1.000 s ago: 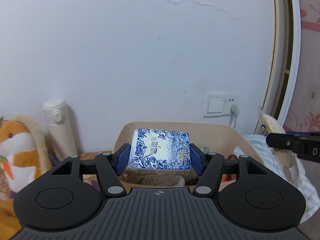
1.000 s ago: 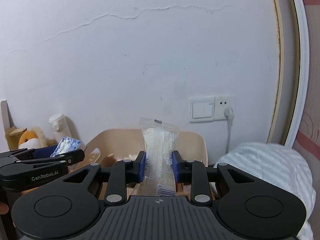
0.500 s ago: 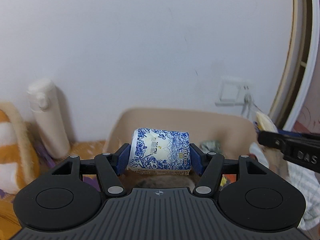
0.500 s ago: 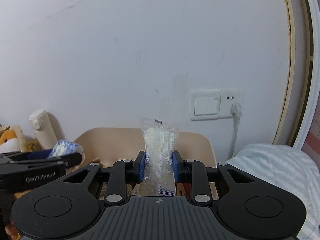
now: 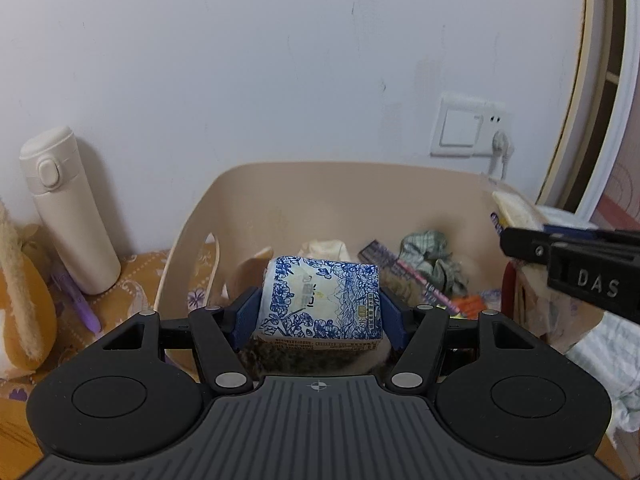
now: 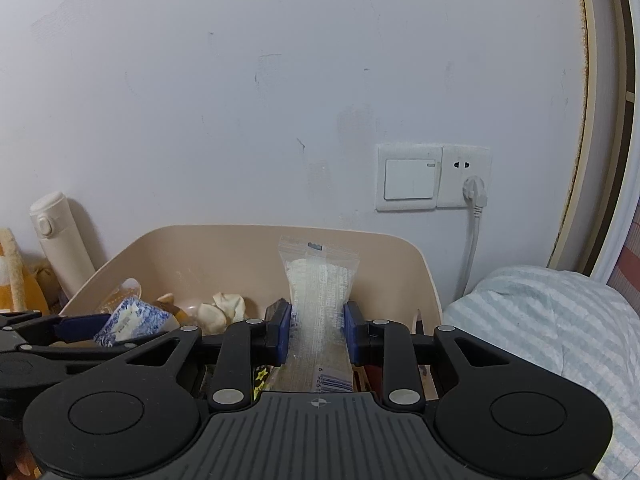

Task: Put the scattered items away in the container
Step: 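Lift the tissue pack and clear packet with both grippers over the bin, then open both grippers to drop the tissue pack and packet into the bin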

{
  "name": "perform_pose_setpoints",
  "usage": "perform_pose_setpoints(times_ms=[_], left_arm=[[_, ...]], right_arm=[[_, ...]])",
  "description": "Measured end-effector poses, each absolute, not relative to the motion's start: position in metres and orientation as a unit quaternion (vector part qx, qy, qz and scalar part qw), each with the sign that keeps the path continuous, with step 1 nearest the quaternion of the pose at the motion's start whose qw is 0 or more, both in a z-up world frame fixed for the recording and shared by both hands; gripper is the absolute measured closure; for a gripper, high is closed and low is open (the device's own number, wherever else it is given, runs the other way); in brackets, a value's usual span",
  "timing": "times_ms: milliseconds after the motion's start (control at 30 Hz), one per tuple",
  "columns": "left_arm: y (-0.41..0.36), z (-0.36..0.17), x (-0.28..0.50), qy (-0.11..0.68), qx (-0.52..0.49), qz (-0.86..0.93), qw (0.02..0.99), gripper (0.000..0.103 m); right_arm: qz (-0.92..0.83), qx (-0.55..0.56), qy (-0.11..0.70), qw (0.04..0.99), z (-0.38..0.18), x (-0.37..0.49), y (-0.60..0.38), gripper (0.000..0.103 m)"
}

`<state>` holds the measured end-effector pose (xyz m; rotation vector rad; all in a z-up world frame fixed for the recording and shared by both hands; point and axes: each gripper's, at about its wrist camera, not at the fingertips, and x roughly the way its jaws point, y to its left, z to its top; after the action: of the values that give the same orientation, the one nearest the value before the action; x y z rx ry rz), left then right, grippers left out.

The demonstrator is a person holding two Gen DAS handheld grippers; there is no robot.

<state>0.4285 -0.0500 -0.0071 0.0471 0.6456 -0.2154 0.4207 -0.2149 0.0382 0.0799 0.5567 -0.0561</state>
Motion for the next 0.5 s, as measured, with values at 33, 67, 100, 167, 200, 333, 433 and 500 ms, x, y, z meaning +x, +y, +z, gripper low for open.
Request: perform_pose_setpoints(times_ms=[33,67,100,167,200,333,433,500], left_arm=[[-0.0511,-0.0088,0.4284,0.319,0.026,-0.107,0.941,0.039],[-0.0518,-0.0101,0.4281,0.32,0.028,-0.107,0.941,0.039],[-0.0522,-0.0109,0.4279,0.32,0.029,-0.107,0.941,0.039],[-0.0522,-0.012,0.4282,0.32,0.028,-0.108,0.941,0.039],[-0.0521,-0.0126,0.428,0.321,0.027,-0.109,0.941,0.038],[-0.0525,-0.0136,0.4277,0.323,0.033,-0.114,0.939,0.029],[-0.0518,-0.0124,0.4247,0.318,0.035,-0.116,0.94,0.021],[-0.0505,-0.0119,0.4231,0.316,0.036,-0.116,0.941,0.02]], right_arm=[[-0.028,0.039,0.275,0.96,0.0385,0.4207,-0.2147,0.078],[-0.028,0.039,0.275,0.96,0.0387,0.4208,-0.2145,0.078],[-0.028,0.038,0.275,0.96,0.0388,0.4213,-0.2145,0.078],[-0.027,0.035,0.275,0.961,0.0392,0.4212,-0.2134,0.078],[-0.026,0.033,0.276,0.96,0.039,0.4217,-0.2129,0.077],[-0.011,0.041,0.293,0.955,0.0385,0.4266,-0.2128,0.06],[-0.012,0.047,0.287,0.957,0.0408,0.4252,-0.214,0.039],[-0.01,0.047,0.275,0.96,0.046,0.4214,-0.2146,0.034]])
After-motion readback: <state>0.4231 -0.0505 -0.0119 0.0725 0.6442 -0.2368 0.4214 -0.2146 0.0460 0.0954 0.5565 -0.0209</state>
